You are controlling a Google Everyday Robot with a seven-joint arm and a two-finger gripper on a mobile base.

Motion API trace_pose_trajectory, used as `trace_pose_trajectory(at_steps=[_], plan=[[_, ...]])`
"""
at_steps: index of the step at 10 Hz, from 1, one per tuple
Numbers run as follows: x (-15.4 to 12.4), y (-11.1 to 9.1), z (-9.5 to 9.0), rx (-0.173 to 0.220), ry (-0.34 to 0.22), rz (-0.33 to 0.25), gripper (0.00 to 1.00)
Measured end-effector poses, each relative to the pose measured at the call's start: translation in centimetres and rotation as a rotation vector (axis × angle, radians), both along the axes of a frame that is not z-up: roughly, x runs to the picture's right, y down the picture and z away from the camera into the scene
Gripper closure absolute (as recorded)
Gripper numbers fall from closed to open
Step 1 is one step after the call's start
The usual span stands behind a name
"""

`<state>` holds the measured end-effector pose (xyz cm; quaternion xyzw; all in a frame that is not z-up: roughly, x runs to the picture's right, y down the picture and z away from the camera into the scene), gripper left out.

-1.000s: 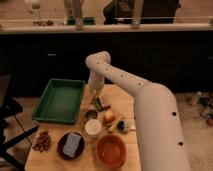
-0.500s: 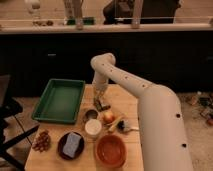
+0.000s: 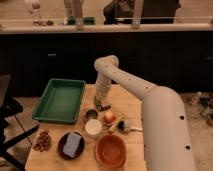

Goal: Place fork in table surface

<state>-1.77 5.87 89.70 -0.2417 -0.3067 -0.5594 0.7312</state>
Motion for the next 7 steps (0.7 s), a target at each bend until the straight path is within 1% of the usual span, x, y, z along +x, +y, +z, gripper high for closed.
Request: trace_pose_trajectory(at_steps=[4, 7], plan=[[1.3, 0.9, 0.2, -0.007, -0.003, 0.006, 0.98], [3.5, 1.5, 0.3, -0.011, 0.003, 0.015, 0.98]])
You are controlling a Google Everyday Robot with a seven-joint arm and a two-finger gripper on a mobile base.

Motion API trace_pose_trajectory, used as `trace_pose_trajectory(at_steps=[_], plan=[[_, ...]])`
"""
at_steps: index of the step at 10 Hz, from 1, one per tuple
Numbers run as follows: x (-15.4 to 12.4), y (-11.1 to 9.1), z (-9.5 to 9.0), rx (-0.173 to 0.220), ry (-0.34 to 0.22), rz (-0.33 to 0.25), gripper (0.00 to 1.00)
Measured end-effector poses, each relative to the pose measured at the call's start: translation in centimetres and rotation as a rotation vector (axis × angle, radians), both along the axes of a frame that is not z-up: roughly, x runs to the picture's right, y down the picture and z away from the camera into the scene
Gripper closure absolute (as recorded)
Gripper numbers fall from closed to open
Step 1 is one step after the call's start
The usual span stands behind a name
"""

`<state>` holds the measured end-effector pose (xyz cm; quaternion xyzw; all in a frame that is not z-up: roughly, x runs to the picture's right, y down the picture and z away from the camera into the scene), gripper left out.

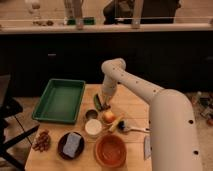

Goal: Place fork in table surface

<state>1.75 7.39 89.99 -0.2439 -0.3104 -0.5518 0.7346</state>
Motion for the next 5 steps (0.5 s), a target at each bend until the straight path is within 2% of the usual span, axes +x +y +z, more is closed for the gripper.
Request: trace_pose_trajectory(at_steps=[2, 5], plan=[[0.0, 0.5, 0.2, -0.001, -0.007, 0.002, 0.98], [1.8, 1.1, 0.3, -0.006, -0.004, 0.006, 0.98]])
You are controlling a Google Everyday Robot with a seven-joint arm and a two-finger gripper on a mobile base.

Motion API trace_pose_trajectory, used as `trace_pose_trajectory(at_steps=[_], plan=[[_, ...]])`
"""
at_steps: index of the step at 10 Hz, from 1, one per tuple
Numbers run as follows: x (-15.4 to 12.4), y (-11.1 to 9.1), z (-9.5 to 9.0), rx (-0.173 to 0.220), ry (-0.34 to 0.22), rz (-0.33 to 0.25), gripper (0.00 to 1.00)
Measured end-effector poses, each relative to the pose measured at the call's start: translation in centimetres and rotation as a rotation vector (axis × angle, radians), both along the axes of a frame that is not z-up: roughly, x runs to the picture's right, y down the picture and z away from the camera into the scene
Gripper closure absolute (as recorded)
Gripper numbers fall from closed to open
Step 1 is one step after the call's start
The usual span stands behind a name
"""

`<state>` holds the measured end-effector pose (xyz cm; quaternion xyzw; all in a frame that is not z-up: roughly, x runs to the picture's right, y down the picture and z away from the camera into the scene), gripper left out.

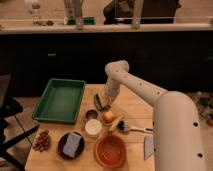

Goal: Place fork in table surface

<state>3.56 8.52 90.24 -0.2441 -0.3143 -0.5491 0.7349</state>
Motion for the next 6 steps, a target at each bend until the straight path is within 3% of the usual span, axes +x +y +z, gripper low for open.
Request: trace_pose_trajectory(at_steps=[6], plan=[[3.4, 1.6, 0.3, -0.011, 0.013, 0.027, 0.98]])
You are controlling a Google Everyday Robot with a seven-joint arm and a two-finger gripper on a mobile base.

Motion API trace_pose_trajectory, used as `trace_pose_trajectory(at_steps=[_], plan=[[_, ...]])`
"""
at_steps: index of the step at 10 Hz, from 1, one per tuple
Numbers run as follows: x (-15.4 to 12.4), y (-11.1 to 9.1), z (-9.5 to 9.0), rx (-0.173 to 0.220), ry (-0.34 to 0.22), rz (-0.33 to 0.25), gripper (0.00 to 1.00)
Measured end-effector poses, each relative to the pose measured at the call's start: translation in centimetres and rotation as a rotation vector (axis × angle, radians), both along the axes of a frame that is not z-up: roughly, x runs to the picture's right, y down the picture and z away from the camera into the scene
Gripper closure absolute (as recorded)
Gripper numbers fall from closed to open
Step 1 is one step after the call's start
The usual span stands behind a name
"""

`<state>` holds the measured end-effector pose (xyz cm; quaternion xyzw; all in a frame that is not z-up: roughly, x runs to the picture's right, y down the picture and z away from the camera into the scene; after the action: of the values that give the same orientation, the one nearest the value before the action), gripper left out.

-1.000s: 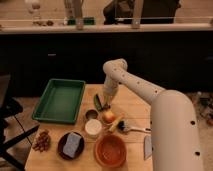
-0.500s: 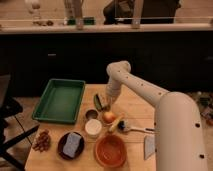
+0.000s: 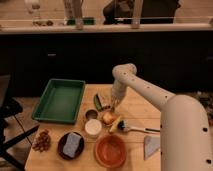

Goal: Place fork in table surface

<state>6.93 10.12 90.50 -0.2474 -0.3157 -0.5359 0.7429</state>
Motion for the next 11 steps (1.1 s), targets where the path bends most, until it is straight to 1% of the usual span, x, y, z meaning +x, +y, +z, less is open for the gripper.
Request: trace_pose_trajectory(at_steps=[3, 4, 6, 8, 10, 11], plan=[[0.1, 0.3, 0.0, 0.000, -0.003, 0.002, 0.98], [0.5, 0.5, 0.0, -0.001, -0.001, 0.007, 0.94], [1.9, 1.0, 0.1, -0.003, 0.004, 0.014, 0.93], [1.8, 1.3, 0.3, -0.002, 0.001, 0.013, 0.93], [3.0, 1.8, 0.5, -0.005, 0.008, 0.022, 0.93], [3.4, 2.0, 0.5, -0.006, 0.010, 0.023, 0.90]])
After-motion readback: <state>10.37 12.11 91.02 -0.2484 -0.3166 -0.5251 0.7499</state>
